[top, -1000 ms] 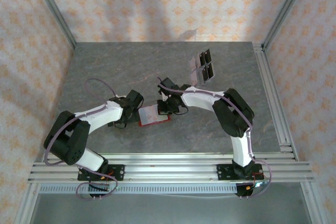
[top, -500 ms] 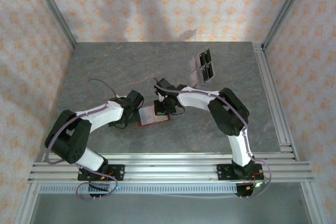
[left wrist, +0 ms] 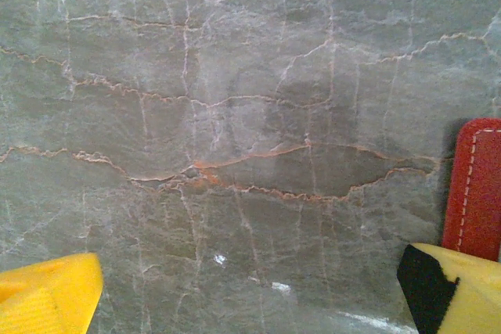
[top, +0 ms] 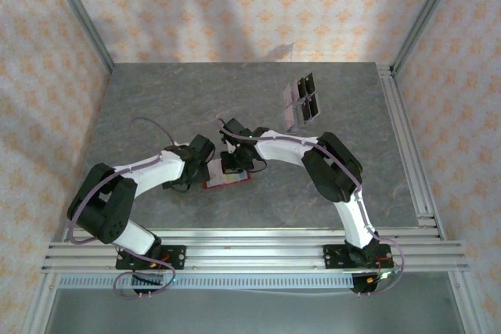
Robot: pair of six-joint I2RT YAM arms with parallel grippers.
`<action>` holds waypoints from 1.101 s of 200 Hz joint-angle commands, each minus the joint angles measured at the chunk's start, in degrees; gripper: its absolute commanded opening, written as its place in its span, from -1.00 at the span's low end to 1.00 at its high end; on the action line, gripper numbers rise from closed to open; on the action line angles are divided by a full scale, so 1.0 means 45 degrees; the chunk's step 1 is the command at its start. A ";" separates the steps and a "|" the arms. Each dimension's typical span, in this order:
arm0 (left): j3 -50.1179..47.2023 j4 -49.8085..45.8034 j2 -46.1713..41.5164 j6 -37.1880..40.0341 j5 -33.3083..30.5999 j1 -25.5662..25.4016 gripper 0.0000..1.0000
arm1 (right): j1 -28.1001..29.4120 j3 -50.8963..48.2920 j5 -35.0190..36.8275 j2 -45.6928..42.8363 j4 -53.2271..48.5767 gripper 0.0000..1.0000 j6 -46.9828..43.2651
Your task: Put the credit cards into the card holder
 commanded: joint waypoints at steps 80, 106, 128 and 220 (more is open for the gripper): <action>-0.0075 0.0142 0.0358 0.0143 -0.0084 -0.0173 0.99 | -0.0887 -0.0961 0.1483 -0.0758 -0.0760 -1.00 -0.0210; 0.0061 0.0119 0.0416 0.0214 -0.0135 -0.0170 0.99 | -0.1084 -0.1145 0.1753 -0.0953 -0.0930 -1.00 -0.0174; 0.0251 0.0077 0.0432 0.0306 -0.0162 -0.0169 1.00 | -0.1107 -0.1233 0.1412 -0.1281 -0.0726 -1.00 -0.0109; 0.1166 -0.0149 0.0800 0.0600 -0.0346 -0.0145 1.00 | -0.0936 -0.0033 0.0984 -0.1449 -0.0843 -1.00 -0.0101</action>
